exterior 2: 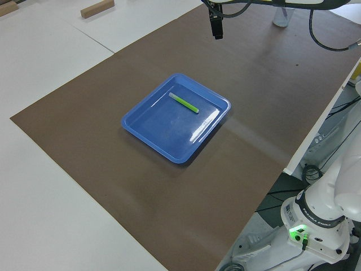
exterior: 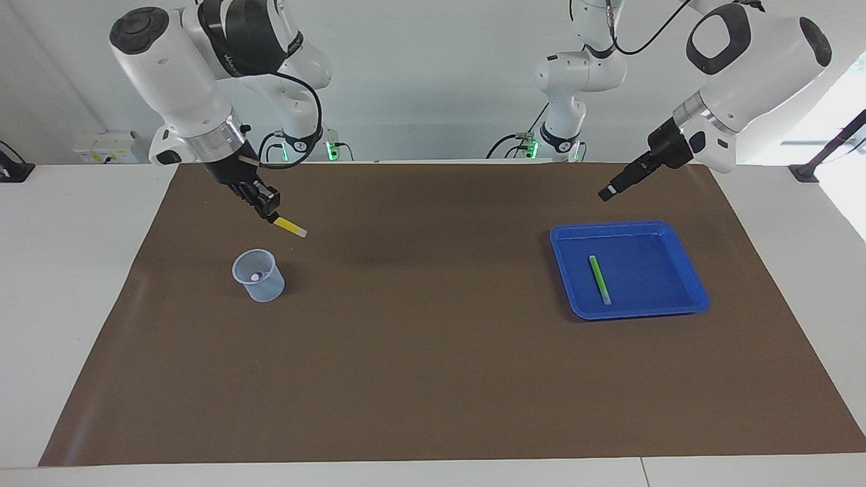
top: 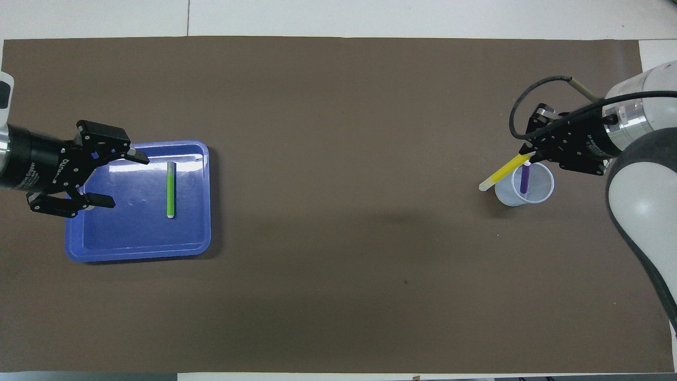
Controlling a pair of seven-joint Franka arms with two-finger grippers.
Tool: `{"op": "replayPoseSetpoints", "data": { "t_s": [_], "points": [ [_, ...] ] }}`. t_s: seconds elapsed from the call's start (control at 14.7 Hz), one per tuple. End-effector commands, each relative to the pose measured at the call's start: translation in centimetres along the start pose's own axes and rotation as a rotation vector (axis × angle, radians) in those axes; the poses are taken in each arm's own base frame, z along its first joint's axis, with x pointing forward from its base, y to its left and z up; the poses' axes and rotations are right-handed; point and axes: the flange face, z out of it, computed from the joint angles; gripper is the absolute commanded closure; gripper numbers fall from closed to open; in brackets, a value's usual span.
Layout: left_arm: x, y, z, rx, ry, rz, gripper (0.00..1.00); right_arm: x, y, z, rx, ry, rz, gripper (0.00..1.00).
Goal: Right arm passes pens to left for tray arrangement
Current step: 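Grasp the yellow pen in the cup with the right gripper and lift, then carry the yellow pen toward center while the left gripper reaches it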
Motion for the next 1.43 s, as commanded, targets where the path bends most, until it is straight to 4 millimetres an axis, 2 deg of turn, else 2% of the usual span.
{"op": "replayPoseSetpoints", "data": {
  "t_s": [0.0, 0.27, 0.41, 0.61, 0.82, 1.02, 1.09, 1.16, 1.23, 1.36],
  "points": [
    [-1.2, 0.5, -1.5, -0.083, 0.016, -0.152, 0.0, -1.3, -2.4, -0.2, 0.144, -0.05, 0.165, 1.0],
    [-1.5, 0.8, -2.2, -0.114, 0.04, -0.216, 0.0, -7.1, -8.4, 0.3, 0.264, -0.154, 0.404, 1.0],
    [-1.7, 0.9, -2.1, -0.114, 0.039, -0.231, 0.0, -10.7, -11.1, 0.5, 0.311, -0.232, 0.505, 1.0],
    [-2.2, 1.2, -3.0, -0.15, 0.059, -0.345, 0.0, -13.7, -14.0, 0.4, 0.388, -0.351, 0.642, 1.0],
    [-5.5, 3.1, -3.7, -0.195, 0.083, -0.543, 0.0, -16.0, -17.8, 1.1, 0.401, -0.438, 0.717, 1.0],
    [-9.4, 5.5, -4.3, -0.214, 0.152, -0.681, 0.0, -16.9, -19.6, 1.6, 0.401, -0.485, 0.745, 1.0],
    [-10.9, 6.5, -4.2, -0.212, 0.191, -0.725, 0.0, -17.1, -20.0, 1.1, 0.412, -0.498, 0.751, 1.0],
    [-12.7, 7.7, -3.7, -0.207, 0.22, -0.751, 0.0, -17.5, -20.6, 0.9, 0.423, -0.518, 0.758, 1.0],
    [-14.1, 8.5, -3.0, -0.202, 0.238, -0.763, 0.0, -18.6, -21.2, 0.8, 0.419, -0.534, 0.754, 1.0],
    [-16.7, 9.8, -1.4, -0.201, 0.253, -0.815, 0.0, -19.1, -21.6, 0.8, 0.436, -0.549, 0.779, 1.0]
  ]
}}
